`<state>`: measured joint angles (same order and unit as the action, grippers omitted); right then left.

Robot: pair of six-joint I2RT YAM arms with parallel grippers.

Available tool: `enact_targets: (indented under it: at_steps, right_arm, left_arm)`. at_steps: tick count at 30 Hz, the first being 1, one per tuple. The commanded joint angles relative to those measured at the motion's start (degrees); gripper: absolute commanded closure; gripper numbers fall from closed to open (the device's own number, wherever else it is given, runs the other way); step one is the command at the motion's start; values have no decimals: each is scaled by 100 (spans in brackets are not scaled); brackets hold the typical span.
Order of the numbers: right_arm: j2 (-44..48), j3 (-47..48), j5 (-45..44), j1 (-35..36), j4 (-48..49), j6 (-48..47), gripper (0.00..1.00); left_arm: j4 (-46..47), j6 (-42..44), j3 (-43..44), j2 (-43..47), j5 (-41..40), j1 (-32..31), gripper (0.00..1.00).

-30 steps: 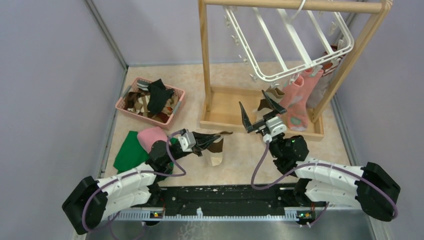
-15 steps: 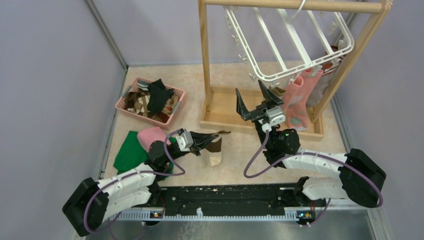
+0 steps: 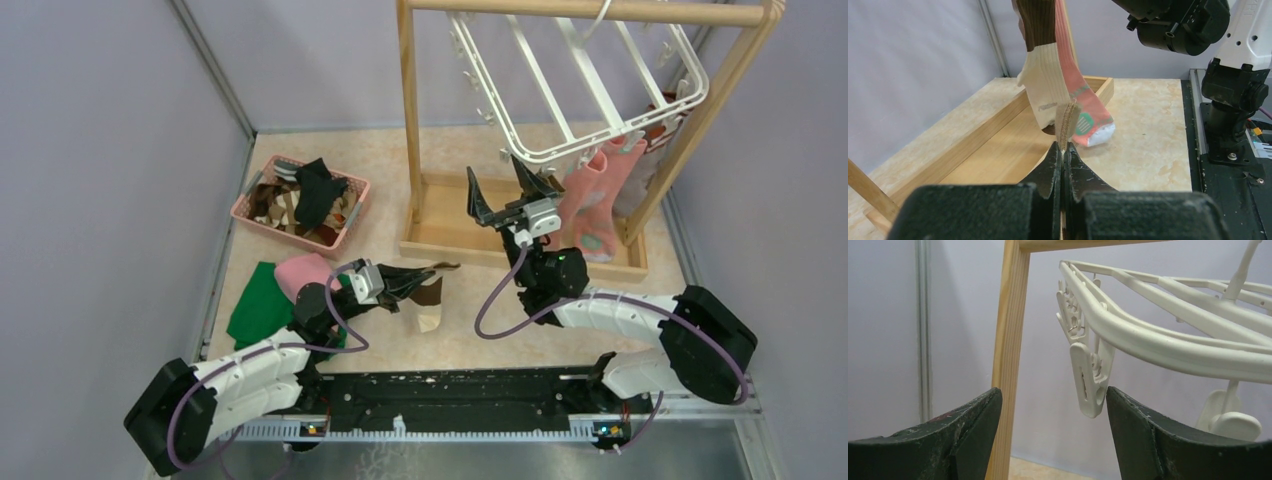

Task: Clip the socks to the hanger
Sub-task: Adjust the hanger on the clothesline.

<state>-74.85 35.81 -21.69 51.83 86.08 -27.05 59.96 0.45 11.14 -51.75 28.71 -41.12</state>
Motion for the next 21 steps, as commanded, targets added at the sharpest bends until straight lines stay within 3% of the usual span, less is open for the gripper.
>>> enact_targets:
  at_steps: [1, 21]
  right_arm:
    - [-189, 275, -7, -90, 1016, 134, 25]
    - [-177, 358, -63, -263, 1227, 54, 17]
  left_arm:
    - [298, -36, -41, 73, 119, 51, 100]
    - [297, -36, -68, 133, 187, 113, 100]
